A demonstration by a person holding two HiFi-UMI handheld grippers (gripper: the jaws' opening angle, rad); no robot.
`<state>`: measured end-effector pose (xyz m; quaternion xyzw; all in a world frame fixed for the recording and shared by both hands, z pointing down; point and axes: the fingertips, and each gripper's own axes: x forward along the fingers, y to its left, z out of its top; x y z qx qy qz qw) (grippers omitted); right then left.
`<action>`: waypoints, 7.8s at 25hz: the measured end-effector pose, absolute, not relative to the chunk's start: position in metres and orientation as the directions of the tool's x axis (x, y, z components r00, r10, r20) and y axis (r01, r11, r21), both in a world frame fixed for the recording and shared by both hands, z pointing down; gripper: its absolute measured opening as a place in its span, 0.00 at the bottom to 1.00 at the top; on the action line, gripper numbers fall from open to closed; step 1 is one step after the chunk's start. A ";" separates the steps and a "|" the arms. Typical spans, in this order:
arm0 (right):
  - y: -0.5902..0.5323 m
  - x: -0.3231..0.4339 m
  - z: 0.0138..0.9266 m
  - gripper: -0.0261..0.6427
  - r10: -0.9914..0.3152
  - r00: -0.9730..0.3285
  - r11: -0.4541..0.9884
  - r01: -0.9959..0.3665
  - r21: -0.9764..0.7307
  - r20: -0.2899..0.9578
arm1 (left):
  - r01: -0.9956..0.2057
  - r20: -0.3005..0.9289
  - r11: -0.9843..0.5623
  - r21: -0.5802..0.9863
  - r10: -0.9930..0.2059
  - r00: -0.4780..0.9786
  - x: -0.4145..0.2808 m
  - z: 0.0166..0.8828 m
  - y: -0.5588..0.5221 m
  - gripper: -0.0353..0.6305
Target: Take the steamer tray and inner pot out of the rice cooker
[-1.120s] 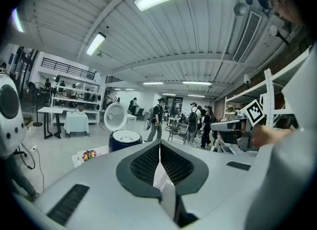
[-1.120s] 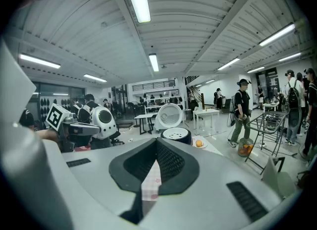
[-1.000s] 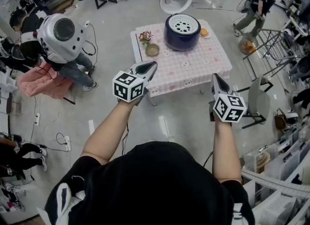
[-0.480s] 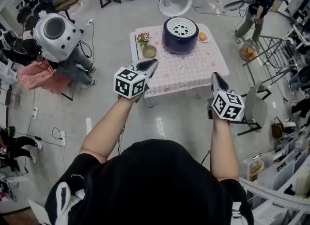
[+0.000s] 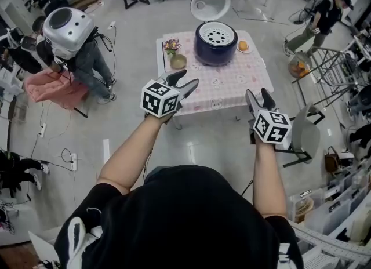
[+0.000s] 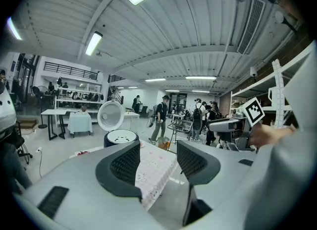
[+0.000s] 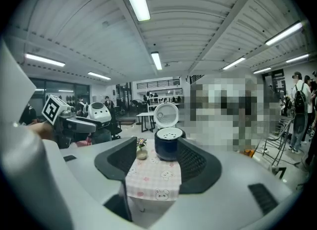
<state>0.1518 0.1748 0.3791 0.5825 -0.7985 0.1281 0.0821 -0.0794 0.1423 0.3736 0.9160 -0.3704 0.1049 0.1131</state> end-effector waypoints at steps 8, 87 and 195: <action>0.169 0.145 0.375 0.45 -0.897 -0.338 0.324 -0.941 -0.097 0.286 | -0.721 0.259 -0.682 0.125 -0.679 0.687 -0.085 0.365 0.141 0.43; -0.180 0.188 0.448 0.45 -0.858 -0.313 0.289 -0.950 -0.121 0.406 | -0.675 0.370 -0.705 0.215 -0.581 0.725 -0.035 0.437 -0.228 0.43; -0.241 0.029 0.586 0.19 0.057 -0.296 0.998 0.003 -0.059 0.953 | -0.878 0.447 -0.327 0.350 -0.765 0.463 -0.126 0.502 -0.264 0.44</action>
